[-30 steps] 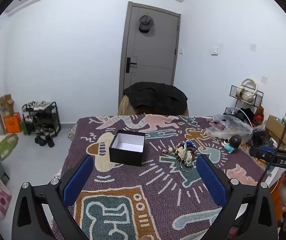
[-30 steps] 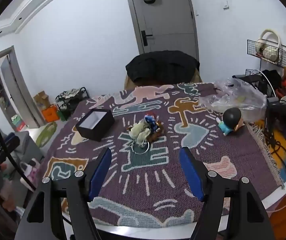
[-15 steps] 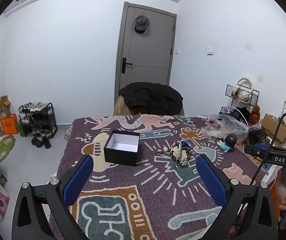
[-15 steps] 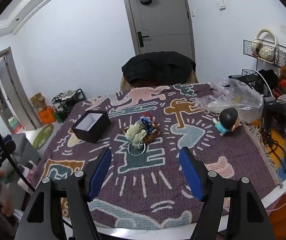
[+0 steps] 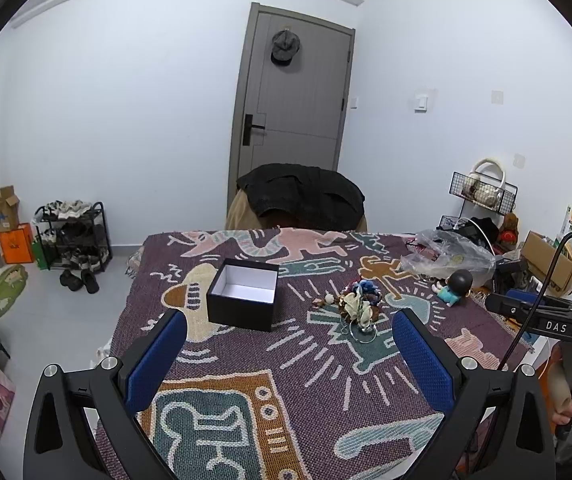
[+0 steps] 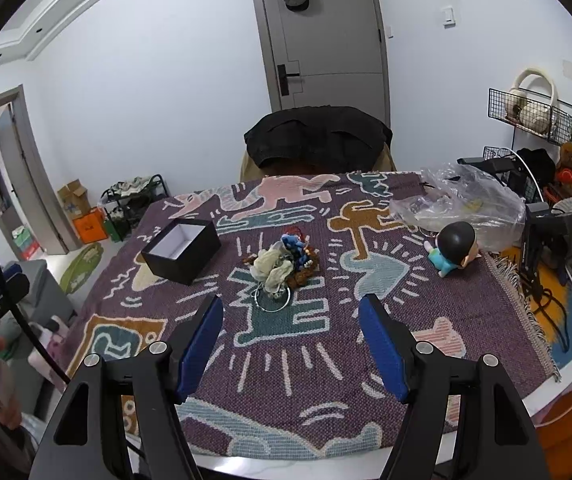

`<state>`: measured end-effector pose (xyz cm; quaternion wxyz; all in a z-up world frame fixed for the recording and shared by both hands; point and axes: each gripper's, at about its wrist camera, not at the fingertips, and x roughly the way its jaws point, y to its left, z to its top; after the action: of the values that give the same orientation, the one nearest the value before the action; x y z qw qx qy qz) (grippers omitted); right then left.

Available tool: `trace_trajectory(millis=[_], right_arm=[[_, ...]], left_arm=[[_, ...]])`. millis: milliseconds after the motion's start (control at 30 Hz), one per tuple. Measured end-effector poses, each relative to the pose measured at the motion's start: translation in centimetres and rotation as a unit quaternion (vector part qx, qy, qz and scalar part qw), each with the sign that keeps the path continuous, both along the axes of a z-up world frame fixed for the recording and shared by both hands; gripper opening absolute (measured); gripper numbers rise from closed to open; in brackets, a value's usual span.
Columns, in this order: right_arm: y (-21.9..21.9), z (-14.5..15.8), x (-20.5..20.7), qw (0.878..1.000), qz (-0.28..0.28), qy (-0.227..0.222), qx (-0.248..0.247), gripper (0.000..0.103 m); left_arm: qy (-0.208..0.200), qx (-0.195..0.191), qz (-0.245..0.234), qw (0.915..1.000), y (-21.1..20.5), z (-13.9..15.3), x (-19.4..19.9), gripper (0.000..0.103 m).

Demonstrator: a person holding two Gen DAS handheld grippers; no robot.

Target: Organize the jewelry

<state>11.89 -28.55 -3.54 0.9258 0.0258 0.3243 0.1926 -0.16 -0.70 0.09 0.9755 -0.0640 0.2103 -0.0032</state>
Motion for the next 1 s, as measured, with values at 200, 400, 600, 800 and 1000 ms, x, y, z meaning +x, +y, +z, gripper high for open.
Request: trace_trajectory(millis=[200,400,600,800,1000], right_arm=[[0.2,-0.2,-0.1,1.0,0.001,-0.001,0.001,0.07],[0.3,-0.4,0.0,1.0,-0.003,0.0,0.002,0.07],[-0.2,-0.6,0.3,1.0,-0.011,0.001,0.011,0.07],[-0.8,-0.6,0.5,1.0,-0.02,0.004,0.024,0.07],[-1.0,-0.6,0.6,0.999,-0.026,0.004,0.027,0.07]], left_arm=[[0.0,-0.004,0.0,1.0,-0.1,-0.1,0.1,0.103],[-0.001,-0.006,-0.002,1.0,0.1,-0.2,0.0,0.103],[0.001,-0.005,-0.005,1.0,-0.1,-0.1,-0.1,0.103],[0.004,-0.007,-0.008,0.9999,0.0,-0.1,-0.1,0.103],[0.003,-0.006,-0.008,0.9999,0.0,-0.2,-0.1,0.103]])
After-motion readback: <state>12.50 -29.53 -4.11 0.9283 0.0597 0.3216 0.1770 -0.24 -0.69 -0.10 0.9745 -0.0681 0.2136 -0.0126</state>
